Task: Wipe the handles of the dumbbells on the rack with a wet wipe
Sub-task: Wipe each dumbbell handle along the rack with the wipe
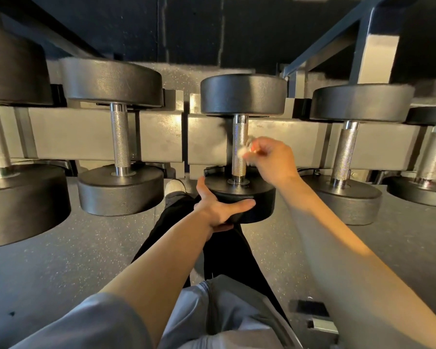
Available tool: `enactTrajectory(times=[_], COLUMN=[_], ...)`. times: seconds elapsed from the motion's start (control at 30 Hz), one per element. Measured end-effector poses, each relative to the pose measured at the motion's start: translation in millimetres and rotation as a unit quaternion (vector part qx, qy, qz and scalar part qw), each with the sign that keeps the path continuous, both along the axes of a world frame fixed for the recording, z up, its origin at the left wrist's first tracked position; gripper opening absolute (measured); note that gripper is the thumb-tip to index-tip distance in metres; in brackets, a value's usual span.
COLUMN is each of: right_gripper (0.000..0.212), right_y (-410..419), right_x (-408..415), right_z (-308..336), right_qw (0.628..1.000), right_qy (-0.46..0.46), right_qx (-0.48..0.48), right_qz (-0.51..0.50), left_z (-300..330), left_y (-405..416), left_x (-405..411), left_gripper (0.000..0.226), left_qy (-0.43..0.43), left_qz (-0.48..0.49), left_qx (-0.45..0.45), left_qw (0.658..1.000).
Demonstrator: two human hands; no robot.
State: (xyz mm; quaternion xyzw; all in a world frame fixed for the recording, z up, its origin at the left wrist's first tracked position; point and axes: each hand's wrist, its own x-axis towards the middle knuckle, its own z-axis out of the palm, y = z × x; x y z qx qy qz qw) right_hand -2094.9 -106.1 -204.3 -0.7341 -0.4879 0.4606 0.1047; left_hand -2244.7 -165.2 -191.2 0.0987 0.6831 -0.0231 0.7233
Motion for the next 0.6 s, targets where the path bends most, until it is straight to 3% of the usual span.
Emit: enactTrajectory(times=[0.1, 0.2, 0.23, 0.3, 0.37, 0.43, 0.6], right_gripper=[0.009, 0.016, 0.015, 0.007, 0.009, 0.016, 0.022], right_y=[-11, -8, -5, 7, 25, 38, 21], right_x=[5, 8, 10, 13, 10, -1, -20], right_z=[2, 2, 1, 5, 7, 1, -16], right_qw=[0.978, 0.957, 0.969, 0.993, 0.942, 0.914, 0.921], right_qy=[-0.085, -0.095, -0.061, 0.071, 0.184, 0.211, 0.179], right_qx=[-0.048, -0.109, -0.110, -0.087, -0.055, -0.046, -0.063], right_qz=[0.183, 0.252, 0.211, -0.042, -0.275, -0.343, -0.340], left_z=[0, 1, 2, 1, 2, 3, 3], left_y=[0, -1, -1, -1, -1, -1, 0], left_x=[0, 0, 0, -1, 0, 0, 1], left_gripper=[0.138, 0.136, 0.136, 0.138, 0.138, 0.137, 0.136], left_qy=[0.002, -0.005, -0.008, -0.009, -0.014, -0.012, 0.000], left_qz=[0.002, 0.007, 0.011, 0.022, 0.028, 0.026, 0.031], left_qx=[0.002, 0.000, 0.002, 0.005, 0.004, 0.004, 0.002], left_qw=[1.000, 1.000, 1.000, 1.000, 1.000, 1.000, 1.000])
